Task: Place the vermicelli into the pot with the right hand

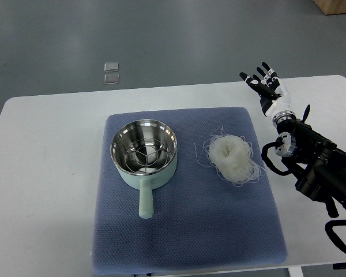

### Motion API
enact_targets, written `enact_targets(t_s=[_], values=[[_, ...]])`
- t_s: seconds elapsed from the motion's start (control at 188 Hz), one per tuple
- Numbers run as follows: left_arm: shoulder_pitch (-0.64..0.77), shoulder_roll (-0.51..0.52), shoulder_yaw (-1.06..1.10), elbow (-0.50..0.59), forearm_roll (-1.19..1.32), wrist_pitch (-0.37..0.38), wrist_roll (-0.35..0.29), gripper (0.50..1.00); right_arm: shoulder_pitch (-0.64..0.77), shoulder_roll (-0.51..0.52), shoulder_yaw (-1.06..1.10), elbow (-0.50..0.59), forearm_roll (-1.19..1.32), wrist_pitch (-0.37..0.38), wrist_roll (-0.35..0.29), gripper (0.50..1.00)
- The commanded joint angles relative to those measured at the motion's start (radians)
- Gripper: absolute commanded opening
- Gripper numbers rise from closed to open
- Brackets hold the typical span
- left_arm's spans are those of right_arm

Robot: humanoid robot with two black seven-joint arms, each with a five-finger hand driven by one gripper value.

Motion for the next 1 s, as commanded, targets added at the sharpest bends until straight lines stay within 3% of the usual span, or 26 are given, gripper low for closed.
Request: enact_targets(t_s=[0.0, 0.996], values=[[0.0, 0.0, 0.0, 0.001, 0.0, 0.0, 0.0, 1.0, 0.0, -0.001, 0.001, 0.0, 0.0, 0.0, 0.0, 0.928], [0.0, 0.0, 0.002, 0.002, 0.0, 0.009, 0.0, 1.0, 0.003, -0.012, -0.001, -0.002, 0.0, 0.0, 0.0, 0.93]])
